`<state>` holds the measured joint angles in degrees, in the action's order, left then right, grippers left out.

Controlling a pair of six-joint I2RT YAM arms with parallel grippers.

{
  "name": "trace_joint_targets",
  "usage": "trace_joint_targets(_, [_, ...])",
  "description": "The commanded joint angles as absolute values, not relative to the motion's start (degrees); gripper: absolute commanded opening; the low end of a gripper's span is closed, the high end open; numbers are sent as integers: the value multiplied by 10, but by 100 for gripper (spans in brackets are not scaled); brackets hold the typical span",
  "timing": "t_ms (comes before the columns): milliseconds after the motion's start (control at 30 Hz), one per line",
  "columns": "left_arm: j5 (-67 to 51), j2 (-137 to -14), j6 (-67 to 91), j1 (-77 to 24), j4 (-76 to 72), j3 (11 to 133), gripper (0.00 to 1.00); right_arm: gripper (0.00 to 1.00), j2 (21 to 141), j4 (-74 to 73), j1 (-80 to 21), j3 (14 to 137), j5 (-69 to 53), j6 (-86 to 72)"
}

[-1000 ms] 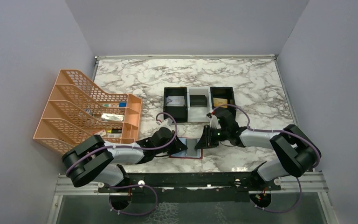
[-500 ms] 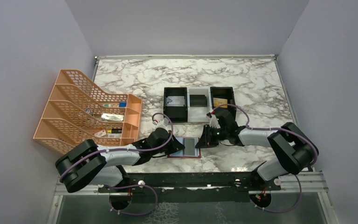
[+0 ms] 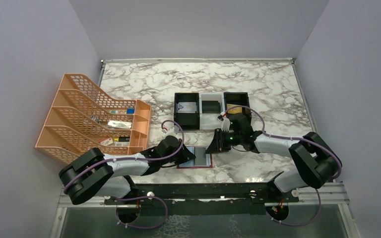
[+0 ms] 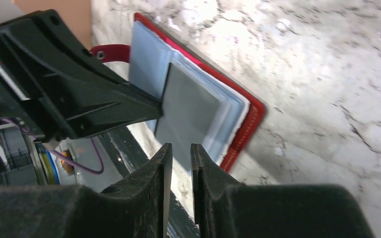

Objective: Take the credit cards out of the card holder

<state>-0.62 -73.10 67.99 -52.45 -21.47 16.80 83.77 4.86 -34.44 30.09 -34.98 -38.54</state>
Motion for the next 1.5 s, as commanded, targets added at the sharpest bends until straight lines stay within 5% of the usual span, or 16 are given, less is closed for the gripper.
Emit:
trace_joint_targets(0, [-1, -736, 672, -522, -214, 179, 0, 22, 854, 87, -357, 324, -389, -387])
trace_joint_targets(733, [18, -696, 678, -519, -204, 163, 0, 21, 931, 21, -361, 327, -279, -356])
trace_joint_targets(1467, [28, -693, 668, -514, -174, 163, 0, 22, 875, 14, -361, 354, -312, -333])
